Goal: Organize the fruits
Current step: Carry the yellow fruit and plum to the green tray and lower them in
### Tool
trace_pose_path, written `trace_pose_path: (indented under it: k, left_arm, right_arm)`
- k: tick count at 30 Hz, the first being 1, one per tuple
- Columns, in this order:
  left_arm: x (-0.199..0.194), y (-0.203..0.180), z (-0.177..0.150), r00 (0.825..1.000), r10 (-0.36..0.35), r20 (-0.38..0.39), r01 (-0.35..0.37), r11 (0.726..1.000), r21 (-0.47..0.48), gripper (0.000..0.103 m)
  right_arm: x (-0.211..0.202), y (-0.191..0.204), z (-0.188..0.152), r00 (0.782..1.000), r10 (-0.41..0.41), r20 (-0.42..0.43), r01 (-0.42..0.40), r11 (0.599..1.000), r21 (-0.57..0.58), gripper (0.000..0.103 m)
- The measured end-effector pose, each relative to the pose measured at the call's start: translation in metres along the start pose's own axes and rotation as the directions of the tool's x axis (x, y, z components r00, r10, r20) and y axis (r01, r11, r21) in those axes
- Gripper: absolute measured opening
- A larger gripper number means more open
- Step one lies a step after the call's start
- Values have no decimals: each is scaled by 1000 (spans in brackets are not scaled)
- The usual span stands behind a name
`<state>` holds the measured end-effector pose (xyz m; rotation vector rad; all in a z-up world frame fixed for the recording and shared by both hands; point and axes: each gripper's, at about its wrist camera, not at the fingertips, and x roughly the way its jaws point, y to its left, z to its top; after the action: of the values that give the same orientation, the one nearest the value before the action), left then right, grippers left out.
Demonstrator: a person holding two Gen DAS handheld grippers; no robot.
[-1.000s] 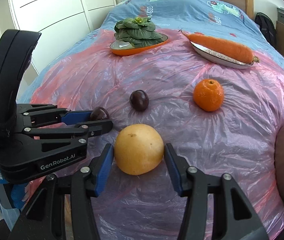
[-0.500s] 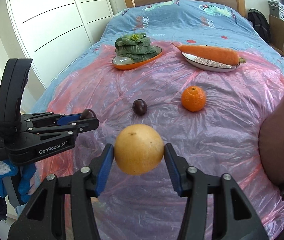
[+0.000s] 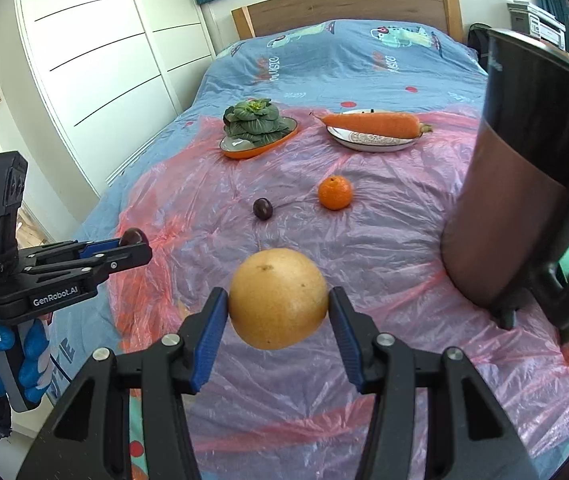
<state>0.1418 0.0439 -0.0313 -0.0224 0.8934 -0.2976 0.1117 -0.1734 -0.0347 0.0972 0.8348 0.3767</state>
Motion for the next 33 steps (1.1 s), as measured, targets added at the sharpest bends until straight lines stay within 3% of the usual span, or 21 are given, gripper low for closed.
trace_pose_path:
  k: [10,18,26,33]
  left_arm:
    - [-48,-69,-24,997,-77,13,76,996,49,23]
    - [-66,-140,-25,986,-164,1,162,979,123,23]
    - [-62,-219,-14,967,-253,-26,253,945,207,23]
    - [-46,-289,-1,945,-318,-69,324,900,293,23]
  right_arm:
    - [-78,-41,-40,996,-80,47,76,994,77,72]
    - [-128,-87,-63,984,-155,90,140,977,161,72]
    - [-170,-148,-80,961,-245,124,207,943,262,72]
    - [-191,-215,-85,934,-333,128,269,894,359,72]
